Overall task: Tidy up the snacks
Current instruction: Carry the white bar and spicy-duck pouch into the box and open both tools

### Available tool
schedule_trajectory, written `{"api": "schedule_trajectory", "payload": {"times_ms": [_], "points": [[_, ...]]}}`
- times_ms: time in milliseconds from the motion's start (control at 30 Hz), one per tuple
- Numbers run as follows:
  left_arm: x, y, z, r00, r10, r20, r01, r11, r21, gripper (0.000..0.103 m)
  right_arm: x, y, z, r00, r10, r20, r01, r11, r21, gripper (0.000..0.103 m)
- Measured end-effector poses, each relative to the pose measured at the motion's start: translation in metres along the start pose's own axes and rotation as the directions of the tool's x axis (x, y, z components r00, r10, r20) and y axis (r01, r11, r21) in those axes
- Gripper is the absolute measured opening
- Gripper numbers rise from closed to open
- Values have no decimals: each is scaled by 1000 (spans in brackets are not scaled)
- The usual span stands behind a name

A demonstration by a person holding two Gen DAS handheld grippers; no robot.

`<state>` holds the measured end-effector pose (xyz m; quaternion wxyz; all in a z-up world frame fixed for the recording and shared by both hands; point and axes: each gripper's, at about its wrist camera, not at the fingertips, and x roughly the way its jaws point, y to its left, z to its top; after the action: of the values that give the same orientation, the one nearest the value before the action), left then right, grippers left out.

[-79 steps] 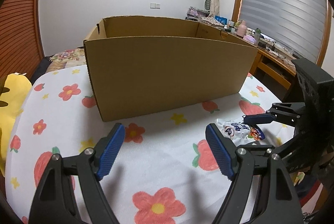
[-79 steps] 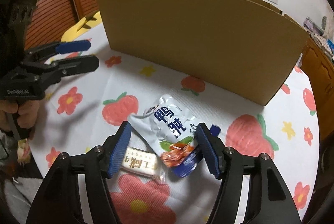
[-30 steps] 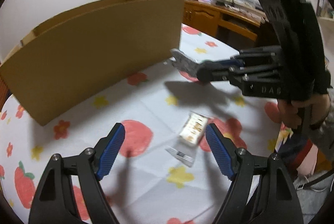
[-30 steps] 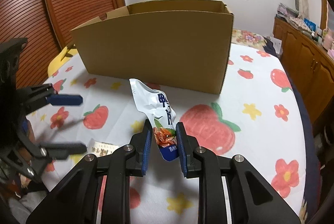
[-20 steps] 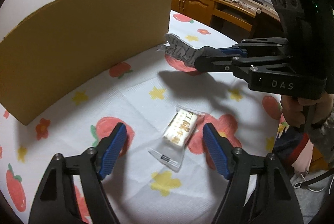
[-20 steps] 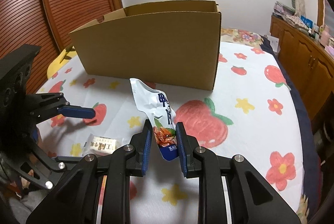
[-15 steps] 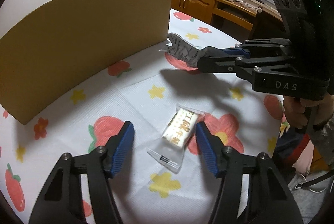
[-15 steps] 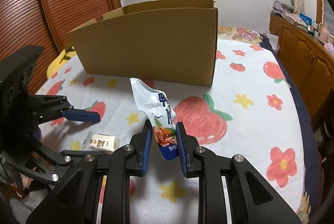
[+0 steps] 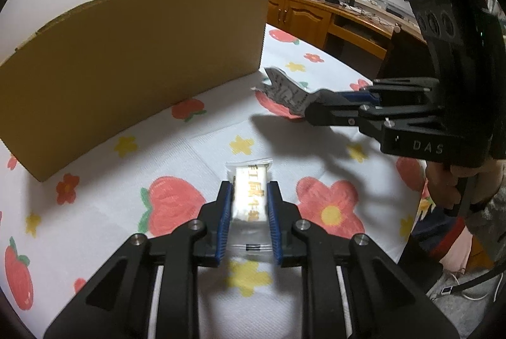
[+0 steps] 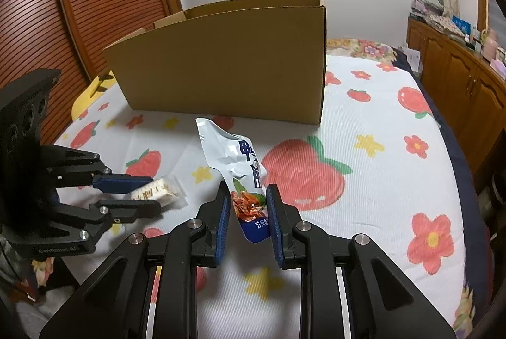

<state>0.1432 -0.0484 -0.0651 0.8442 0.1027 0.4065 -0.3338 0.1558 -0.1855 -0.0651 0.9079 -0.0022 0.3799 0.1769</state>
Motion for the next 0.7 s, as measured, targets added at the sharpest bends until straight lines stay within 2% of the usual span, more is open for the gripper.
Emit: {"api": "schedule_trajectory", "payload": {"times_ms": [400, 700], "points": [[-6, 10, 6, 999, 29, 39, -28, 999, -44, 19, -4, -1, 0, 1000, 2, 8, -2, 1000, 6, 21], [-23, 25, 15, 993, 57, 104, -47, 995, -91, 19, -20, 2, 8, 999, 8, 42, -8, 1000, -1, 21]]}}
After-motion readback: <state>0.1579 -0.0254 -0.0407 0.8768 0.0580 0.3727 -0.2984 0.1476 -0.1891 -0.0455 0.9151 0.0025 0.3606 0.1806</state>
